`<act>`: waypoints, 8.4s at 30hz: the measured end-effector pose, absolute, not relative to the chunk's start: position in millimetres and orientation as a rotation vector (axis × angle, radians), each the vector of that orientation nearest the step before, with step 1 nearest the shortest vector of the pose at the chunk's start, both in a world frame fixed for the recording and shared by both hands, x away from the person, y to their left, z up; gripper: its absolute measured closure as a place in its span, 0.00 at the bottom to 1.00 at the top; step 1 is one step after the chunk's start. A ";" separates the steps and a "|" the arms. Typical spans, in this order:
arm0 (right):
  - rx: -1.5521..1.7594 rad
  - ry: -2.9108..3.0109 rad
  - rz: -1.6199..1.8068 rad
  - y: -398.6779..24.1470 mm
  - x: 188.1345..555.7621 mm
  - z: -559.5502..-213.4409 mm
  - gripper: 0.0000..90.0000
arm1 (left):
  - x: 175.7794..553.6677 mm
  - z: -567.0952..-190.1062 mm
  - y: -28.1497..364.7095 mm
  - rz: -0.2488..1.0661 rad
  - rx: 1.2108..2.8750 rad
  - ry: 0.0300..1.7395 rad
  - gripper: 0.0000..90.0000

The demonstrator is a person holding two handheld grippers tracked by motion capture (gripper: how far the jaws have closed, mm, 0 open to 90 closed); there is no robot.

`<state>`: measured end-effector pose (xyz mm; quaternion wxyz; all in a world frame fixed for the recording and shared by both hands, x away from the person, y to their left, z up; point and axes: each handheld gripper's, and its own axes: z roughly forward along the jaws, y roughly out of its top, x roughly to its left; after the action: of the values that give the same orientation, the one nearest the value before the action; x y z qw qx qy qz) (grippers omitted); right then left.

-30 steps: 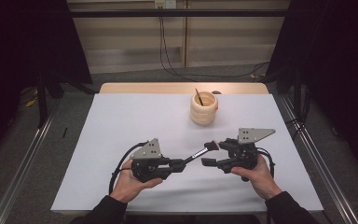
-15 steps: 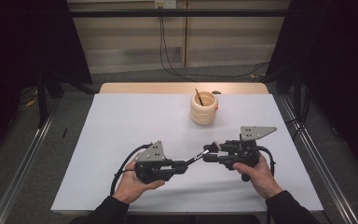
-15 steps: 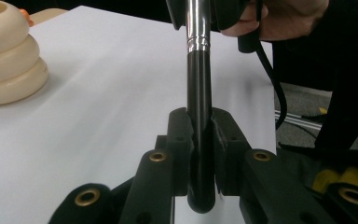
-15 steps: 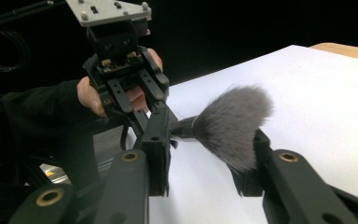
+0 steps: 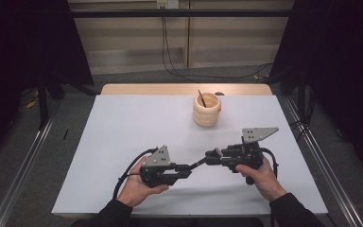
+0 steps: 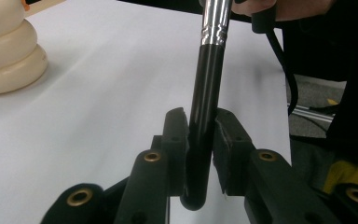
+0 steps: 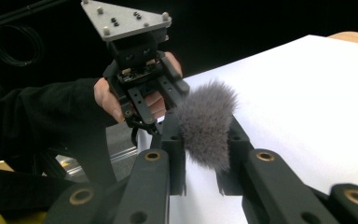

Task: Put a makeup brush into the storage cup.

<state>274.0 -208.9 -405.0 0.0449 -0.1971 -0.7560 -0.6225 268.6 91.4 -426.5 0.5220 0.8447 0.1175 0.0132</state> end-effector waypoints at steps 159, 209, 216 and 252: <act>-1.345 -2.736 -1.668 -259.4 419.7 -329.9 0.86 | 241.4 -432.7 217.0 0.504 1.738 0.728 0.01; -1.402 -2.743 -1.574 -235.5 438.1 -371.2 0.86 | 242.0 -433.6 218.4 0.511 1.744 0.740 0.01; -1.415 -2.741 -1.557 -233.8 438.8 -374.9 0.85 | 241.8 -433.8 219.3 0.518 1.741 0.750 0.01; -1.504 -2.601 -1.803 -245.8 427.9 -384.5 0.04 | 245.5 -434.7 216.8 0.522 1.755 0.759 0.01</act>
<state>427.9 -245.8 -384.5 -0.1802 -0.4221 -0.7302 -0.5061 245.5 216.8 -434.7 0.5477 0.7409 0.3202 0.2204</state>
